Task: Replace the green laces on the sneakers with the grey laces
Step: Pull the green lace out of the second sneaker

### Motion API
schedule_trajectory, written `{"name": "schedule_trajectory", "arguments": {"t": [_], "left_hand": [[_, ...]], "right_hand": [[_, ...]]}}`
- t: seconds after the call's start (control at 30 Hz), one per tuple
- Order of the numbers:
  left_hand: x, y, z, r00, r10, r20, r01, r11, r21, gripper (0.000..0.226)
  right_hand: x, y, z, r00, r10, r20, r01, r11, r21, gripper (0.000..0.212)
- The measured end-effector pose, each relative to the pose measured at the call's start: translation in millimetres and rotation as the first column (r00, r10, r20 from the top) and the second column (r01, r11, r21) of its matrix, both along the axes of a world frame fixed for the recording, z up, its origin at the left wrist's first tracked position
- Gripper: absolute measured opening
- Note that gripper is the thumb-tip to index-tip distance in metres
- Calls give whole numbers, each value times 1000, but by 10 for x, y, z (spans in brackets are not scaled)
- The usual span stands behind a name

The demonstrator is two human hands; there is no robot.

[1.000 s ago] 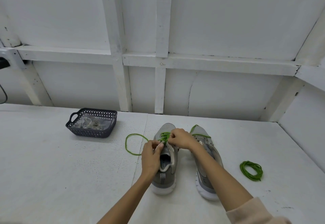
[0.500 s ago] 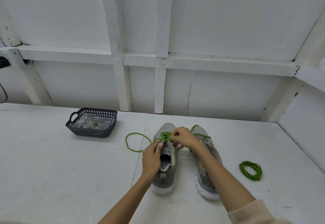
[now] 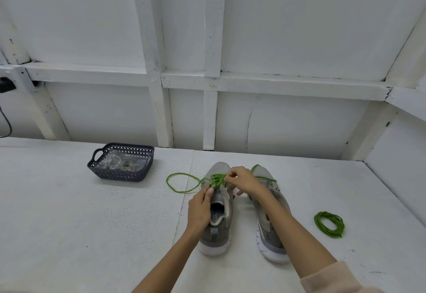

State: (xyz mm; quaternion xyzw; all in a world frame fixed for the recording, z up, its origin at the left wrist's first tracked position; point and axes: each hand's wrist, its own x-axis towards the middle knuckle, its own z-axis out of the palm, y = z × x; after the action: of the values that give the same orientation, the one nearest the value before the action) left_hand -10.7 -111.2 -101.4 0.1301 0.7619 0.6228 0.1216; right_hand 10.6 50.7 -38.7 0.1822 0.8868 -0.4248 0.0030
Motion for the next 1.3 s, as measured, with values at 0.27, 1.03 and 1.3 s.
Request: {"name": "schedule_trajectory", "arguments": {"t": [0.27,1.03,1.3], "left_hand": [[16,15,2,1000,17,13,-18,999,33,37],[62,-12,63,999,23,-24,-22,998,56,18],[72,-6,93,999,28,-19,-27,999,44,16]], "right_hand": [[21,67,-32,998,-57,3,57,991,-123,12],[-3,24,-67,873,-464,-147,347,805,-482,19],[38,-24,-113,955,-289,-64,248,900,-357,22]]}}
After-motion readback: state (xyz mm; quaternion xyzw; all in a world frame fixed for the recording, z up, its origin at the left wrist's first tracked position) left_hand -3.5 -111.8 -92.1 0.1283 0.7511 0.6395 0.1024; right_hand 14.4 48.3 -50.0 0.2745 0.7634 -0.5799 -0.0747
